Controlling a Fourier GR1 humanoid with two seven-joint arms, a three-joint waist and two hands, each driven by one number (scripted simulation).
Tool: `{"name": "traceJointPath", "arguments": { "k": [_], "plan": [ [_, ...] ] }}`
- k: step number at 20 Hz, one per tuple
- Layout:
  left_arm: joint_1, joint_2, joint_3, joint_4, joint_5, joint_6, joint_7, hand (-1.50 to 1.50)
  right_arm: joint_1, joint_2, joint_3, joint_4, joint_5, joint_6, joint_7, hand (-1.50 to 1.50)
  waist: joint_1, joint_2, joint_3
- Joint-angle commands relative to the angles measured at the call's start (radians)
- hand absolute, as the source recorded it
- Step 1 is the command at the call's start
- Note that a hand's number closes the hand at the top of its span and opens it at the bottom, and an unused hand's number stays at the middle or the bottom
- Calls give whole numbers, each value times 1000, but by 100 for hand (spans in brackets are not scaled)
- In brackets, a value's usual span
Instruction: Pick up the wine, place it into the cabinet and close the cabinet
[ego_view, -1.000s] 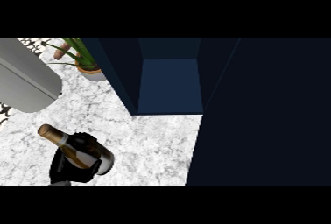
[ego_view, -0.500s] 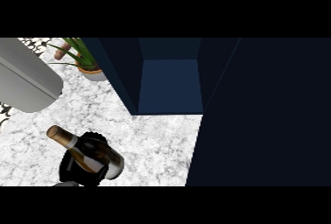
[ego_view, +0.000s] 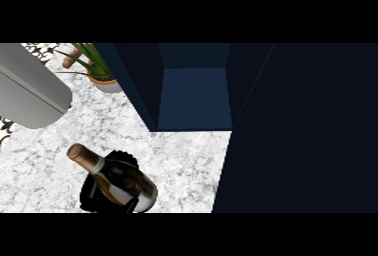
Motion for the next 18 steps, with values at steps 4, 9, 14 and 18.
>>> {"name": "traceJointPath", "arguments": {
  "k": [4,9,14,18],
  "plan": [
    [-12,-12,-105,-153,69,89,166,150,115,-72,36,-222,82,1,15,-150,-6,1,0],
    [21,-12,-244,-290,69,262,192,150,139,-68,57,-171,94,-19,-50,-150,0,2,0],
    [-77,-12,-331,-242,58,454,184,150,162,-122,6,-190,21,3,-100,-150,-9,3,0],
    [-147,-12,-265,-193,55,491,203,150,186,-132,35,-211,42,-3,-97,-150,-11,3,0]
  ]
}}
